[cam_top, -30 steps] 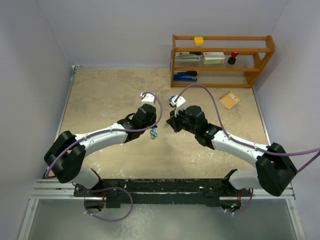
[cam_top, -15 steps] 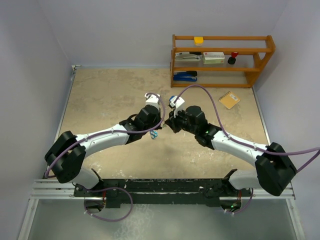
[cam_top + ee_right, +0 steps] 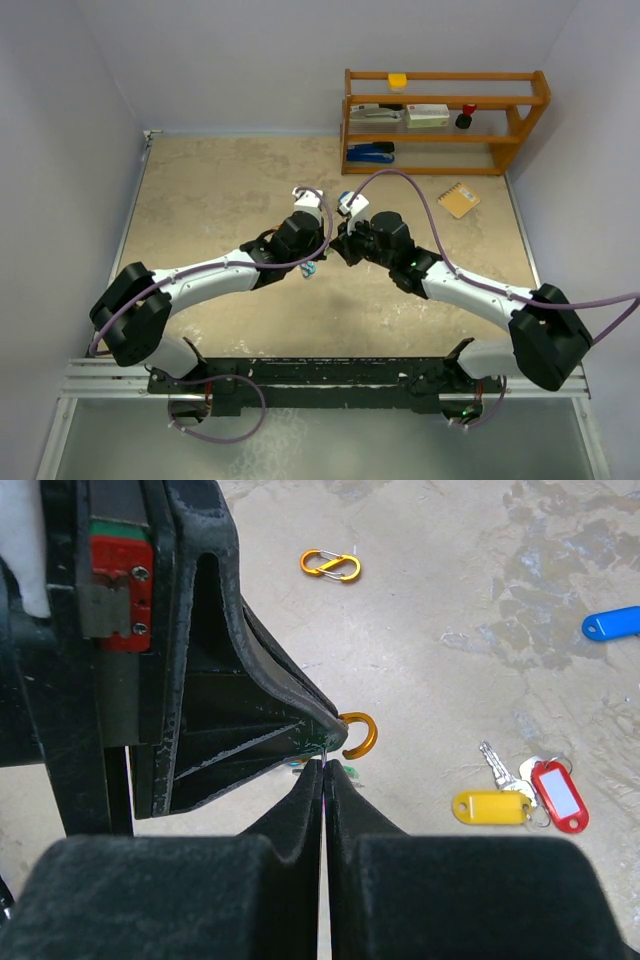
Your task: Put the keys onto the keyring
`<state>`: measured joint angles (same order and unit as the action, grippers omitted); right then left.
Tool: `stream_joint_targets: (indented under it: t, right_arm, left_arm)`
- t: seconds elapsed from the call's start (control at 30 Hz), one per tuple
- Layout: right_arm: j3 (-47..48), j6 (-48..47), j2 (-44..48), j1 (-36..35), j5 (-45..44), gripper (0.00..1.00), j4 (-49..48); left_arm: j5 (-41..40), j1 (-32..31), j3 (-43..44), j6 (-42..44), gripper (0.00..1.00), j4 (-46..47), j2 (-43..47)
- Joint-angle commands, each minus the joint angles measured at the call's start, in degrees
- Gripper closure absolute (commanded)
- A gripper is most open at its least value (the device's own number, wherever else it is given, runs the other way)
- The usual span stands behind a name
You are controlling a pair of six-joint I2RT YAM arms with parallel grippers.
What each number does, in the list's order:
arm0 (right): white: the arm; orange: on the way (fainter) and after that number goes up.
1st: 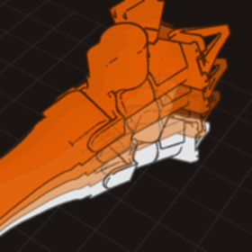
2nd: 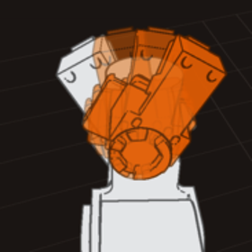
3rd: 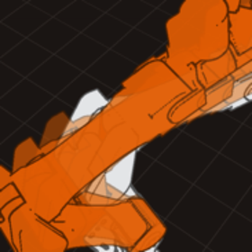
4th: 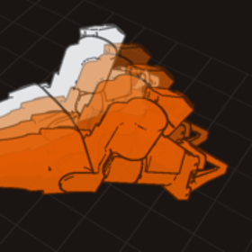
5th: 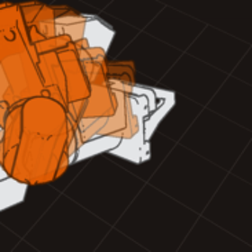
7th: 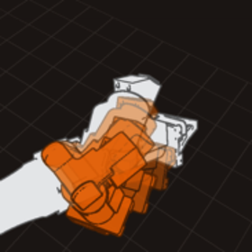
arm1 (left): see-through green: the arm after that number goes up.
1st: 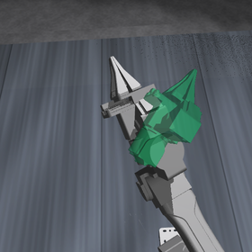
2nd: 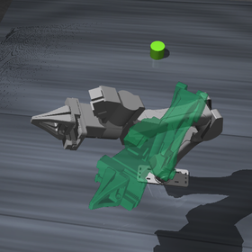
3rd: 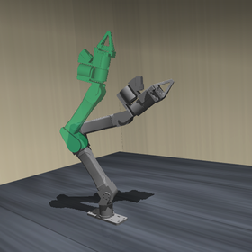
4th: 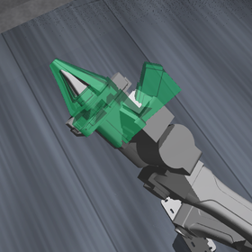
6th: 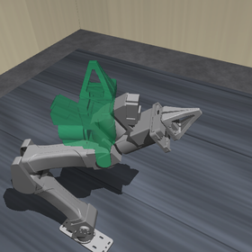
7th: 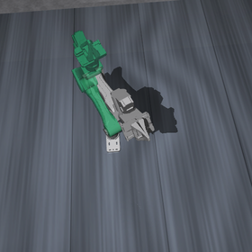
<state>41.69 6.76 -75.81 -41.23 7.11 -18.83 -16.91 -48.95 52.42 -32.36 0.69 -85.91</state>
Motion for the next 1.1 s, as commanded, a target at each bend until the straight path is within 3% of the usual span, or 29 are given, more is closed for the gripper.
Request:
stream_joint_targets:
  t: [0.0,1.07]
  right_arm:
    - [0.1,-1.4,-0.7,-0.2,0.3,1.00,-2.3]
    - [-0.2,-1.4,-0.7,-0.2,-4.0,1.00,-2.4]
  left_arm:
    - [0.1,-0.5,2.8,-0.6,1.00,2.4,1.0]
    - [1.9,-1.1,1.4,0.1,1.00,1.5,2.8]
